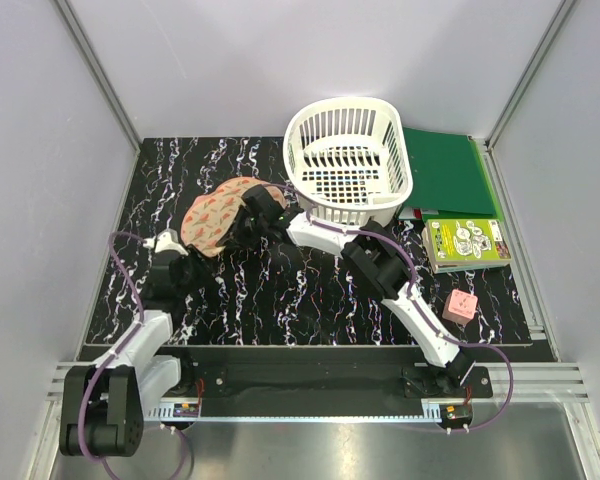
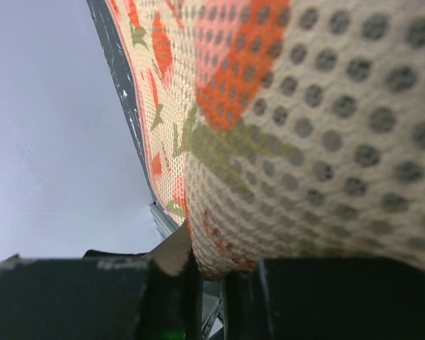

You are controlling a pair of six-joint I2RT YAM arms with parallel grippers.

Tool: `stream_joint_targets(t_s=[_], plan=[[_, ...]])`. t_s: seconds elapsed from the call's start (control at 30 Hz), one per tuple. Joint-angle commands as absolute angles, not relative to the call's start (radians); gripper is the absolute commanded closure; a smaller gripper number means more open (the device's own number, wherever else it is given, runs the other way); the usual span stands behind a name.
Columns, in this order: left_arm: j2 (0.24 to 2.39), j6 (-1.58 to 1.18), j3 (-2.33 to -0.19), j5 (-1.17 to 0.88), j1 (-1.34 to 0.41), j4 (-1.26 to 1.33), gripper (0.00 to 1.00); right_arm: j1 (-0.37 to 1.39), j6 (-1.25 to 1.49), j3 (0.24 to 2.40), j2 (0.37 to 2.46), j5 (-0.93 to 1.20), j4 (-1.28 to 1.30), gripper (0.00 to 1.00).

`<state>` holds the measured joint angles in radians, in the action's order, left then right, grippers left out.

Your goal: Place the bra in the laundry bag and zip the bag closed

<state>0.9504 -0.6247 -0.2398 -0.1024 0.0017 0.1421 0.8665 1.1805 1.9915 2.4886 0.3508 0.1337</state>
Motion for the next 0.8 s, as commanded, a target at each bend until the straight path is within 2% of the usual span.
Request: stream_joint_targets(t_s=[0.0, 0.07, 0.27, 0.33, 0.4, 0.5, 0.53, 0.63, 0.7, 0.77], plan=[[0.965, -0.583, -0.242, -0.002, -0.060, 0.408, 0.57, 0.857, 1.239, 2.028, 2.431, 0.361, 0.199, 0.98], [0.985, -0.584, -0.247, -0.003, -0.071, 0.423, 0.60, 0.857, 1.282, 2.016, 2.425, 0.364, 0.201, 0.99], [1.077, -0.584, -0.314, 0.018, -0.086, 0.399, 0.63, 0.861, 1.370, 2.010, 2.422, 0.374, 0.196, 0.99], [1.075, -0.587, -0.325, 0.008, -0.092, 0.380, 0.69, 0.861, 1.387, 2.008, 2.408, 0.359, 0.196, 0.99], [1.051, -0.603, -0.298, 0.009, -0.100, 0.379, 0.71, 0.861, 1.397, 2.016, 2.408, 0.348, 0.196, 0.99], [0.954, -0.620, -0.259, 0.020, -0.106, 0.361, 0.68, 0.861, 1.410, 2.029, 2.413, 0.347, 0.198, 0.99], [0.933, -0.621, -0.253, 0.035, -0.107, 0.348, 0.62, 0.861, 1.413, 2.029, 2.413, 0.347, 0.198, 0.99], [0.884, -0.626, -0.247, 0.049, -0.109, 0.307, 0.57, 0.861, 1.427, 2.028, 2.411, 0.345, 0.196, 1.00], [0.890, -0.637, -0.241, 0.040, -0.109, 0.314, 0.58, 0.861, 1.436, 2.026, 2.408, 0.344, 0.198, 0.99], [0.923, -0.663, -0.247, 0.037, -0.109, 0.304, 0.66, 0.862, 1.446, 2.026, 2.399, 0.342, 0.196, 1.00]])
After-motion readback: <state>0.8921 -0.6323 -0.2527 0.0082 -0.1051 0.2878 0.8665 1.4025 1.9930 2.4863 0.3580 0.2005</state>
